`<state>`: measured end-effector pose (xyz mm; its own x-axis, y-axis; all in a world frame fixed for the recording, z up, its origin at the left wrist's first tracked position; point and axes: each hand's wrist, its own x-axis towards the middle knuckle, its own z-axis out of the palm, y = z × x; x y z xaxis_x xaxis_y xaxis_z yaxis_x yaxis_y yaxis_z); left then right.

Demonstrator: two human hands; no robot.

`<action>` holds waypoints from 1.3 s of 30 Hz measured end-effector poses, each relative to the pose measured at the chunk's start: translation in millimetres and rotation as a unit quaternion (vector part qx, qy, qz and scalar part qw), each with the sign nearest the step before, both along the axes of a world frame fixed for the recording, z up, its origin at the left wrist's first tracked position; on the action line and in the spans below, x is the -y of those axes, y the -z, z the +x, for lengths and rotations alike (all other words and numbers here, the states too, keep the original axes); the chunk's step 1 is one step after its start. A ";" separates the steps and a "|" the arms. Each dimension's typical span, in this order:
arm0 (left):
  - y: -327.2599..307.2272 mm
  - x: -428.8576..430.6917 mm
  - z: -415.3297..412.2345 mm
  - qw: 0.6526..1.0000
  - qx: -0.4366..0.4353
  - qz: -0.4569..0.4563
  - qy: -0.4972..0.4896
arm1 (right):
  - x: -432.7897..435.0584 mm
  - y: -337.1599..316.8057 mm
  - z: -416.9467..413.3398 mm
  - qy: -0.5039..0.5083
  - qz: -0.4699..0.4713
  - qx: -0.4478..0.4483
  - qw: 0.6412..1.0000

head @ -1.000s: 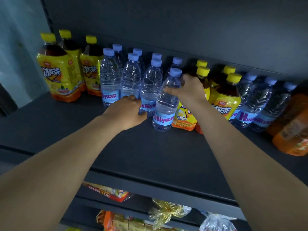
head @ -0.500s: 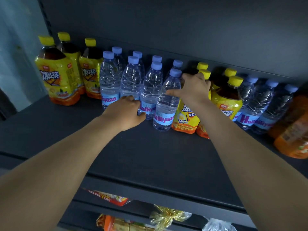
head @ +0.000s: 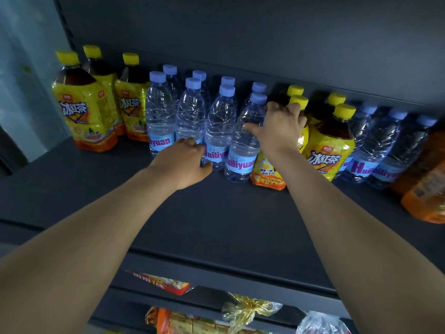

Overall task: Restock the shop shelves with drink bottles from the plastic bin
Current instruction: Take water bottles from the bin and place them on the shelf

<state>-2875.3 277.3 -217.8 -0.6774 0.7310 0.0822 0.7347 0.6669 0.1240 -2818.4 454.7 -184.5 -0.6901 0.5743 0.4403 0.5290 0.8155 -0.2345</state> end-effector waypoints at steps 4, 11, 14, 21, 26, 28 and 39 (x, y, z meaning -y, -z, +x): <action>0.2 4.6 -1.3 1.000 -0.001 -0.001 -0.001 | -2.9 1.5 0.8 -0.005 0.000 -0.004 1.000; 1.1 10.1 -1.1 1.000 0.002 -0.007 -0.003 | 6.8 13.9 5.2 0.000 0.026 0.055 0.998; 2.1 9.1 -0.1 1.000 0.003 -0.005 -0.001 | 9.1 16.8 3.2 0.008 0.019 0.042 0.999; 2.4 8.1 0.1 1.000 -0.011 -0.005 0.008 | 0.3 20.9 -3.6 0.005 0.031 0.028 0.999; 2.9 9.6 0.5 1.000 -0.022 -0.004 0.012 | -5.4 25.9 -7.1 0.005 0.071 0.028 0.997; 3.3 11.0 2.2 1.000 -0.025 -0.005 0.013 | -5.6 27.4 -7.7 0.005 0.081 0.027 0.996; 2.3 17.5 11.0 1.000 -0.020 -0.001 0.011 | -4.6 27.1 5.1 -0.018 0.089 0.046 0.995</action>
<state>-2864.3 259.8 -220.0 -0.6568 0.7464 0.1072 0.7541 0.6501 0.0930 -2813.3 459.3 -211.5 -0.7511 0.4667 0.4669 0.5111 0.8588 -0.0362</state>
